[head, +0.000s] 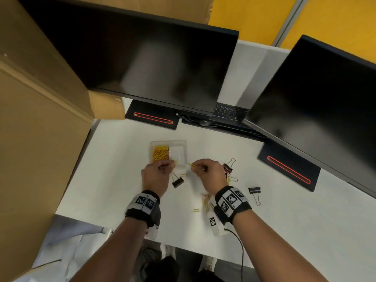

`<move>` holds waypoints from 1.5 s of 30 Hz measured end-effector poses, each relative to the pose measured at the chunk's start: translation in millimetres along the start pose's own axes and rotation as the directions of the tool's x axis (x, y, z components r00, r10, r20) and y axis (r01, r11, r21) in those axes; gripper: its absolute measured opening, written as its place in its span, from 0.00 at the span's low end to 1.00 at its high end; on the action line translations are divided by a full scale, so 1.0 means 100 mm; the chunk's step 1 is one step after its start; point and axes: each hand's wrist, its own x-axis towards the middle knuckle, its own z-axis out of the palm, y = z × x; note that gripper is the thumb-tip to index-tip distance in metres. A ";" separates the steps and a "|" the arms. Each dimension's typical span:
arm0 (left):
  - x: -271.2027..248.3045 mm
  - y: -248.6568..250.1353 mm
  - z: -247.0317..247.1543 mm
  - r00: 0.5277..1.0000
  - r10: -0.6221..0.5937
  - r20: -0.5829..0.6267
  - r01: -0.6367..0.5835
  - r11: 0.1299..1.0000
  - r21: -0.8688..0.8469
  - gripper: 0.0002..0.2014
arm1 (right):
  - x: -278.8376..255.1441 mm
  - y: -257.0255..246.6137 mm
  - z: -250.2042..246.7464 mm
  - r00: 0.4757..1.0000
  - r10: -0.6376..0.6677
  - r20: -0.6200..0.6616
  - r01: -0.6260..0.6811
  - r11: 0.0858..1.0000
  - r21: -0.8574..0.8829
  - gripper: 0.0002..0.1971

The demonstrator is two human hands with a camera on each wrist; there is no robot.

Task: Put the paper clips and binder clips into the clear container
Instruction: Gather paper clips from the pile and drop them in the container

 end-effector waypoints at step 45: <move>-0.46 -0.47 0.82 0.696 0.230 0.680 -0.657 0.586 0.474 0.25 | -0.80 1.02 -0.32 0.938 -0.228 0.262 0.341 0.751 -0.566 0.24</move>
